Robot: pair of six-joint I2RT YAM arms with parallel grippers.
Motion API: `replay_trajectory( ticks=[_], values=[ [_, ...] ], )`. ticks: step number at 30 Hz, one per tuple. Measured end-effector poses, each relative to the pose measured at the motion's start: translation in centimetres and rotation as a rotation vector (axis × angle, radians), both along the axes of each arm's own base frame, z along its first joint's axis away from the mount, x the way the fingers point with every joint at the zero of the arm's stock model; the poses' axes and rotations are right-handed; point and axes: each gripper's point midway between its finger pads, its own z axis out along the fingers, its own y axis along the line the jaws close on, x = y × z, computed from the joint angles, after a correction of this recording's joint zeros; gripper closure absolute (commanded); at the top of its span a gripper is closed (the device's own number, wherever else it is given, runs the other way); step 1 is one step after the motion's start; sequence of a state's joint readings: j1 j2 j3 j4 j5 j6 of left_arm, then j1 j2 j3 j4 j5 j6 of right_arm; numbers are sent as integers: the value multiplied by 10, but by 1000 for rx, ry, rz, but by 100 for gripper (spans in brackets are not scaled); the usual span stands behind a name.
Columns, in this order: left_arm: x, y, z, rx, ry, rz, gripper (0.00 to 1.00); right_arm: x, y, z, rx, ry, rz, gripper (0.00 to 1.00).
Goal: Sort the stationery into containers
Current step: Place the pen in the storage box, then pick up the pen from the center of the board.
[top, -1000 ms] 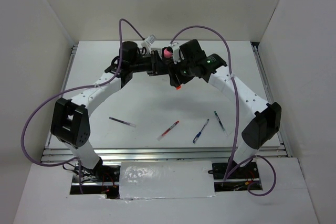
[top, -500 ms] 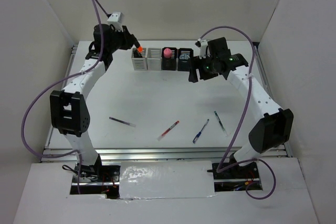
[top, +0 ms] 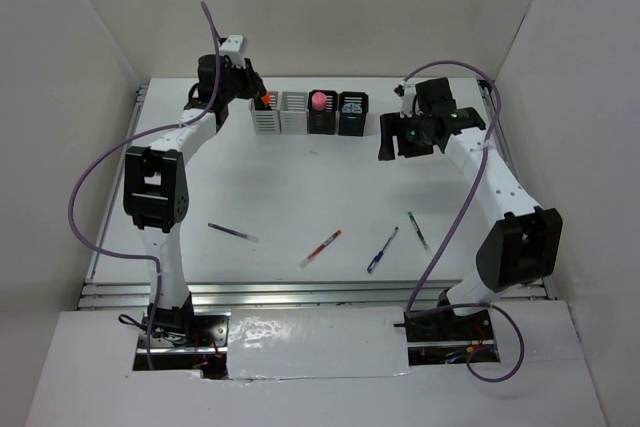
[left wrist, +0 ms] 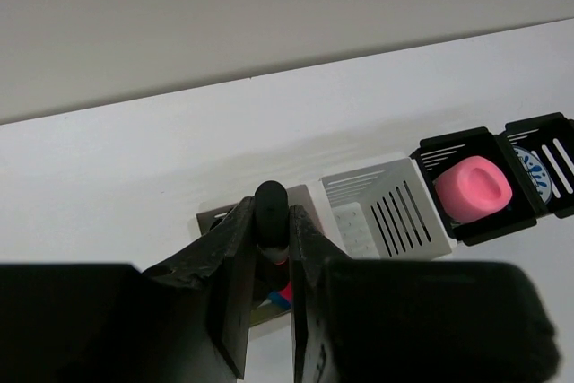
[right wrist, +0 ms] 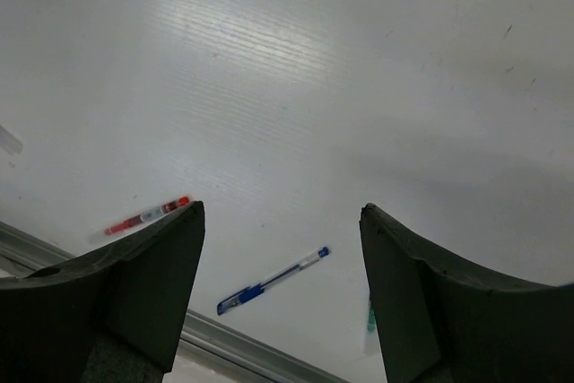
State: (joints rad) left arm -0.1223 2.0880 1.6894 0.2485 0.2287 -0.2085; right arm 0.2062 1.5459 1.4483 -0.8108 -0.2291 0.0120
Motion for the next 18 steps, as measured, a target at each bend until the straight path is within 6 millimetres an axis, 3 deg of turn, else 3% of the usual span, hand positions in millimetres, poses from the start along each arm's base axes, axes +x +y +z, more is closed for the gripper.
replay_trajectory(
  ticks=[4, 7, 12, 13, 18],
  values=[
    [5, -1, 1, -3, -11, -1, 95, 1, -8, -3, -6, 4, -16, 25],
    [7, -2, 4, -6, -24, -4, 85, -2, -13, -9, -19, 19, -19, 28],
    [9, -3, -1, -3, -20, -6, 54, -10, -21, -23, -48, 57, -16, 31],
    [9, -3, -2, -1, -16, -6, 42, -12, -23, -26, -54, 65, -13, 31],
    [9, -2, -6, 20, -14, -16, 20, -22, -29, -40, -82, 105, -6, 31]
  ],
)
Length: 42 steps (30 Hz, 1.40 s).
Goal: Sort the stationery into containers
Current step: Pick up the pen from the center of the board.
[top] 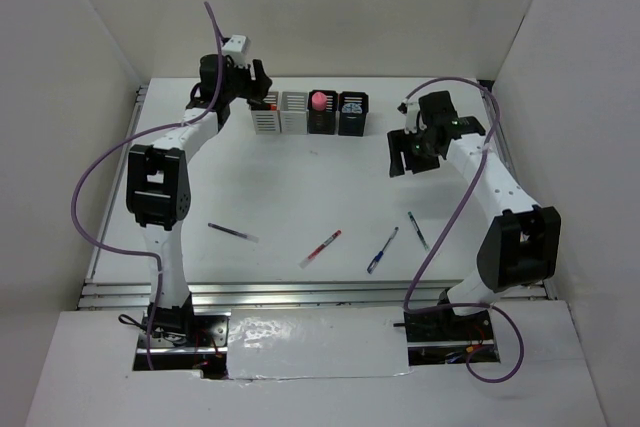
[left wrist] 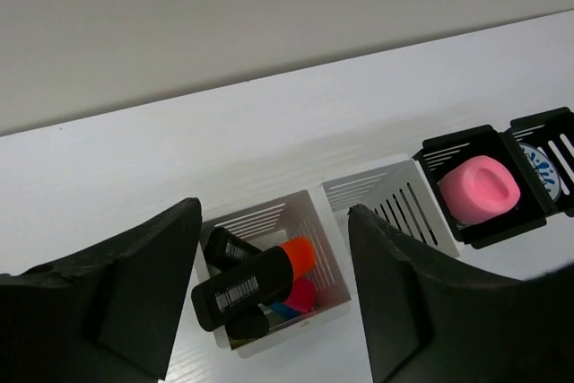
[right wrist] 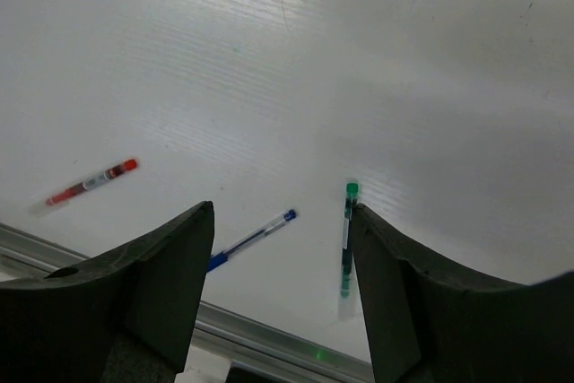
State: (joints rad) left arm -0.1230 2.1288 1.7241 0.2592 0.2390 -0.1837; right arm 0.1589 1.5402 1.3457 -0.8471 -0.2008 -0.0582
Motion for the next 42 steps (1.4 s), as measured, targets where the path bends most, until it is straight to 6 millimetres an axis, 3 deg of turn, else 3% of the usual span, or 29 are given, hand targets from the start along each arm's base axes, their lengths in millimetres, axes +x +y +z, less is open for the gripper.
replay_trajectory(
  ticks=[3, 6, 8, 11, 14, 16, 18, 22, 26, 30, 34, 37, 42],
  values=[
    [-2, -1, -1, -4, 7, -20, 19, -4, -2, -3, -7, 7, 4, 32],
    [-18, 0, -4, 6, 42, -73, 25, -7, -2, -1, -9, 1, 10, 31],
    [-40, 4, 1, 30, 66, -142, 27, -9, -3, -1, -10, -1, 13, 32],
    [-75, 16, 26, 122, 64, -280, 29, -12, -3, -1, -11, -4, 17, 32],
    [-116, 31, 51, 285, 47, -412, 39, -13, -4, -3, -15, 2, 22, 32],
    [-147, 34, 54, 416, 48, -508, 45, -15, -4, -5, -17, 7, 24, 32],
    [-181, 28, 40, 525, 73, -615, 48, -16, -4, -7, -19, 11, 26, 32],
    [-259, 15, -31, 652, 254, -838, 49, -17, -5, -8, -22, 15, 30, 32],
    [-323, 37, -99, 686, 485, -955, 46, -21, -2, -12, -18, 29, 43, 33],
    [-349, 52, -112, 759, 499, -1004, 43, -24, 4, -13, -16, 32, 64, 33],
    [-358, 56, -114, 845, 427, -1084, 42, -26, 13, -13, -15, 32, 95, 33],
    [-356, 51, -115, 894, 374, -1139, 42, -27, 17, -13, -16, 32, 105, 34],
    [-357, 24, -117, 971, 293, -1235, 44, -28, 17, -13, -16, 33, 107, 33]
  ],
)
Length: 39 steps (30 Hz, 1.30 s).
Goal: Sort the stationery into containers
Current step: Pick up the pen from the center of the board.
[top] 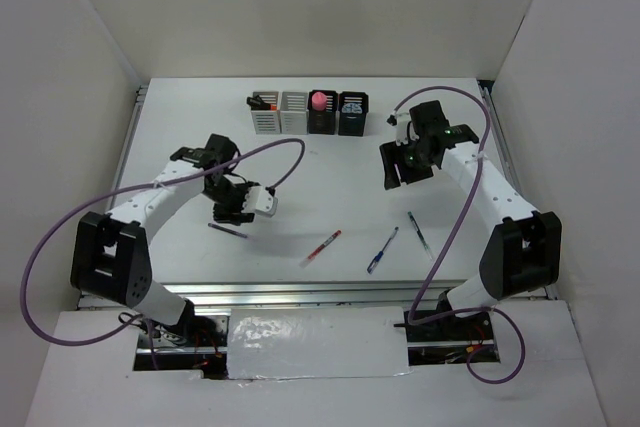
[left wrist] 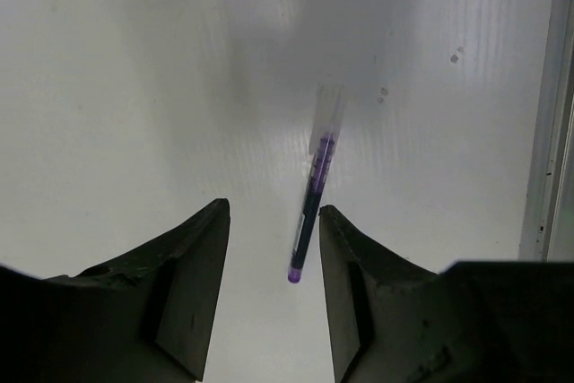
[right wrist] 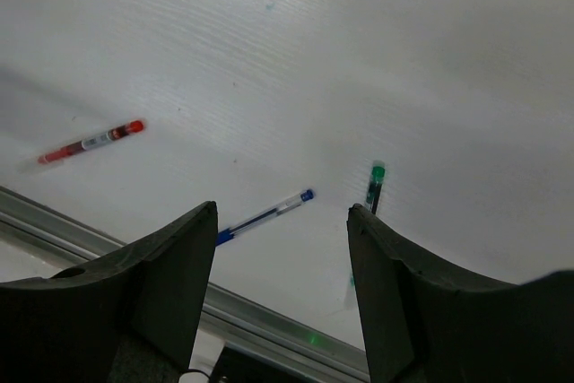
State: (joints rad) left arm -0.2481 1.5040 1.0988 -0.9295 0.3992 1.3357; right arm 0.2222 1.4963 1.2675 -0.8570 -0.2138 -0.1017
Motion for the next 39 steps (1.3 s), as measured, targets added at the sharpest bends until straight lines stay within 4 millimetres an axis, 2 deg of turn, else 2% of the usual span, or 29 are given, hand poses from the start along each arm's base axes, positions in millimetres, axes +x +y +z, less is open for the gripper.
replay_trajectory(
  ticks=[6, 15, 27, 30, 33, 36, 39],
  values=[
    [-6, -18, -23, 77, 23, -90, 44, 0, -1, 0, -4, 1, -1, 33],
    [-7, -20, -42, 158, 53, -90, 43, 2, -11, -2, 7, 11, -33, 34],
    [-27, -11, -69, 199, 108, -61, 44, 5, -20, -3, 17, 20, -59, 34],
    [-24, -12, -73, 202, 93, -35, 48, 5, -21, -3, 24, 22, -62, 34],
    [-16, -14, -74, 195, 53, -2, 57, 5, -21, -3, 26, 23, -64, 34],
    [-10, -17, -74, 181, 24, 28, 71, 5, -21, -3, 27, 23, -64, 34],
    [-5, -22, -73, 161, 2, 47, 79, 5, -21, -3, 28, 23, -65, 34]
  ],
)
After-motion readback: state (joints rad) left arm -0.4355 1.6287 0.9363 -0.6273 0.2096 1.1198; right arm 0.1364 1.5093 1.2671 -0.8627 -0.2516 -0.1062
